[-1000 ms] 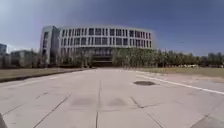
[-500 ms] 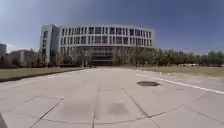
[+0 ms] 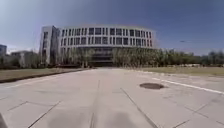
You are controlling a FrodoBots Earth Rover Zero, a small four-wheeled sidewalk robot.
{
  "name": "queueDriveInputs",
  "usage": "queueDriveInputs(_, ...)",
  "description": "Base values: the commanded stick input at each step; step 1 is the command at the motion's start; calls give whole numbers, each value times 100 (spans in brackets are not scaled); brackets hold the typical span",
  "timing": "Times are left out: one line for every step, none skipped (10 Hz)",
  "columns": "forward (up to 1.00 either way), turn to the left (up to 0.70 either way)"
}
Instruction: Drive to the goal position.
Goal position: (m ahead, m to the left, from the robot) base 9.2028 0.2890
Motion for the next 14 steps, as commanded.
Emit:
queueDriveInputs(70, 1)
queueDriveInputs(70, 1)
queueDriveInputs(70, 1)
queueDriveInputs(70, 1)
queueDriveInputs(70, 1)
queueDriveInputs(70, 1)
queueDriveInputs(70, 1)
queueDriveInputs(70, 1)
queueDriveInputs(70, 1)
queueDriveInputs(70, 1)
queueDriveInputs(70, 1)
queueDriveInputs(70, 1)
queueDriveInputs(70, 1)
queueDriveInputs(70, 1)
